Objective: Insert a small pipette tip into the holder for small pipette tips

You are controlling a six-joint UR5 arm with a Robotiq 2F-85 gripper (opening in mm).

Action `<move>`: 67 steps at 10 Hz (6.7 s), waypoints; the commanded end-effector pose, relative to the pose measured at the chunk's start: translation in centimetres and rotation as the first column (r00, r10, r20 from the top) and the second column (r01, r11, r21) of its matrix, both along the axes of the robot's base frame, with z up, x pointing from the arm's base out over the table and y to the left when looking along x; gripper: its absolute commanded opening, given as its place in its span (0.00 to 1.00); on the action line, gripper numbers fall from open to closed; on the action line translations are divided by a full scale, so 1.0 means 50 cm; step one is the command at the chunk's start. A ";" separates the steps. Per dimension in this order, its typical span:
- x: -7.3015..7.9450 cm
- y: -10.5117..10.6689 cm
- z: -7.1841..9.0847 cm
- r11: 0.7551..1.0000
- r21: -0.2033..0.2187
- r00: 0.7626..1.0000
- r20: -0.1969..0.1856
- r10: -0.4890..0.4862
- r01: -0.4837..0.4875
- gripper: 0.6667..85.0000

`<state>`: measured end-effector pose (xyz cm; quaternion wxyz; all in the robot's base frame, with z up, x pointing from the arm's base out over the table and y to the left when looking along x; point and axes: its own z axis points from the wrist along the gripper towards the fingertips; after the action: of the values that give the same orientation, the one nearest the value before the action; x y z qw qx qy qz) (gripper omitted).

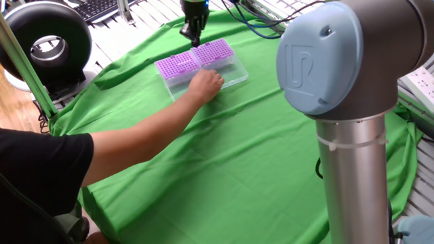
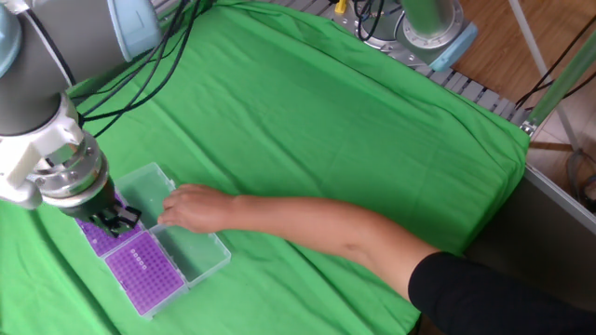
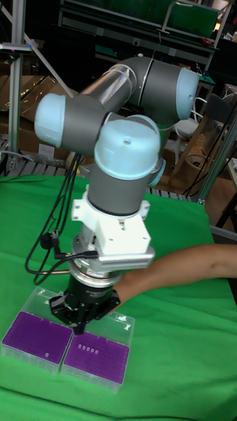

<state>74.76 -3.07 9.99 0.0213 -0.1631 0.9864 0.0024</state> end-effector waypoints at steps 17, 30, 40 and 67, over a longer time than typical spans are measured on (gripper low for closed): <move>0.024 0.113 -0.062 0.998 0.005 0.997 0.060 -0.055 0.055 0.00; 0.023 0.097 -0.085 0.999 0.000 0.996 0.086 -0.037 0.037 0.00; 0.004 0.050 -0.072 0.998 -0.041 0.998 0.027 0.057 -0.056 0.25; 0.059 -0.090 -0.114 0.983 -0.017 0.979 0.092 0.185 -0.184 0.21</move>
<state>77.68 -7.96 4.33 0.0634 -0.2645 0.9621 -0.0165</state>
